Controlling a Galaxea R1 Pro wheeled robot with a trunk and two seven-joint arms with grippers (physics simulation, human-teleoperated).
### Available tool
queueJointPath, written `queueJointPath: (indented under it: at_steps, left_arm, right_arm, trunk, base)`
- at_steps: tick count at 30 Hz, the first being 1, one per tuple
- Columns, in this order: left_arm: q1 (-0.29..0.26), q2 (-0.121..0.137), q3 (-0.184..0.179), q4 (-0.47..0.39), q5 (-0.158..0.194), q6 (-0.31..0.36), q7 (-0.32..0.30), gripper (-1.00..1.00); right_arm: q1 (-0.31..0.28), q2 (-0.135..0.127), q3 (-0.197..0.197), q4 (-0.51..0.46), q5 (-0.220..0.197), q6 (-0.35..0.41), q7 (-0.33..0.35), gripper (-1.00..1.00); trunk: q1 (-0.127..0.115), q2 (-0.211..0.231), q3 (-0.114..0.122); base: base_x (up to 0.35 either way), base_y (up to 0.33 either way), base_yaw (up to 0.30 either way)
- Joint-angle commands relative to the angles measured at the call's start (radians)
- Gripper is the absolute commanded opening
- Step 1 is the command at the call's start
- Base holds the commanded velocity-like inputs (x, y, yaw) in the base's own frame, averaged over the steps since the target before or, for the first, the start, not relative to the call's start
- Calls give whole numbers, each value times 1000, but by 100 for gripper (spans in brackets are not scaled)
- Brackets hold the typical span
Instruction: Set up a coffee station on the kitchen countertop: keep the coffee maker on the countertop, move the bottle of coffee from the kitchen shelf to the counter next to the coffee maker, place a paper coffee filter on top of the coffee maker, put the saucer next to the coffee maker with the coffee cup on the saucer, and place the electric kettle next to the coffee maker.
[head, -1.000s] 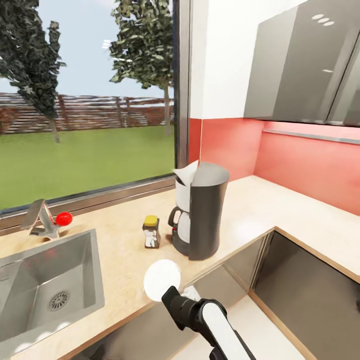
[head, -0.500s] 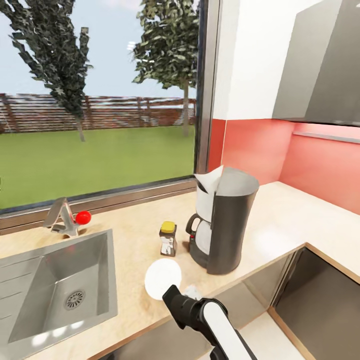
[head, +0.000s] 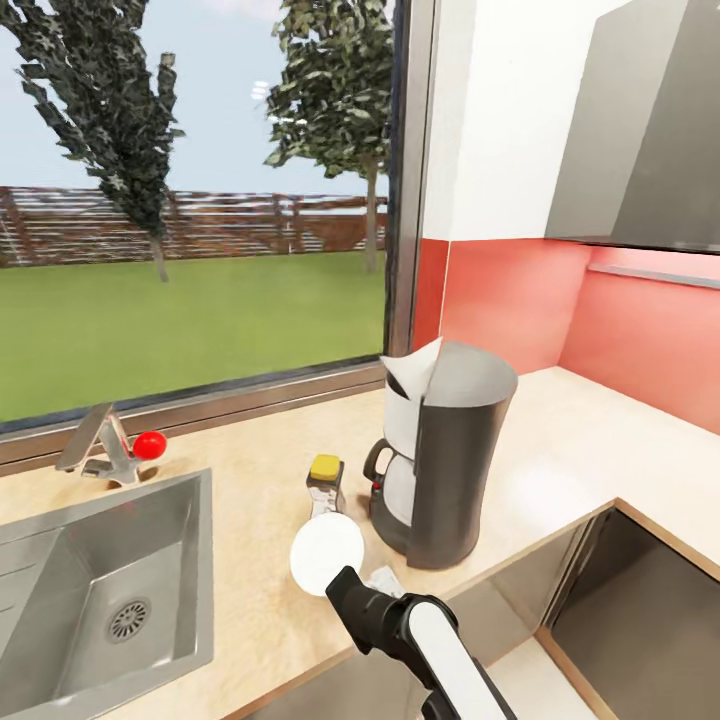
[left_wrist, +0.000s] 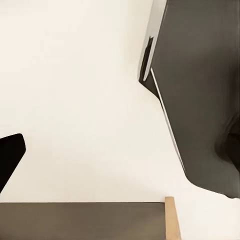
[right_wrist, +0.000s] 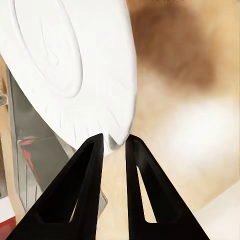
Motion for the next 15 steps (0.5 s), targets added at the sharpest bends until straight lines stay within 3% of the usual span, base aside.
queueJointPath:
  at_steps: [1,7,15]
  left_arm:
    - [-1,-1,-7,1,9,2,1,100]
    - [-1,-3,-7,1,9,2,1,100]
    - [-1,-7,-7,1,9,2,3,100]
  right_arm:
    - [-1,0,0,0,-5,2,-4,-100]
    - [-1,-1,1,3,-5,1,-4,-100]
    - [-1,-1,1,3,-5,1,-4,-100]
  trunk:
    - [1,-2,-2]
    - [1,-2,-2]
    - [1,-2,-2]
  base:
    - [11,-6,0]
    - [1,-14,0]
    - [0,-212,0]
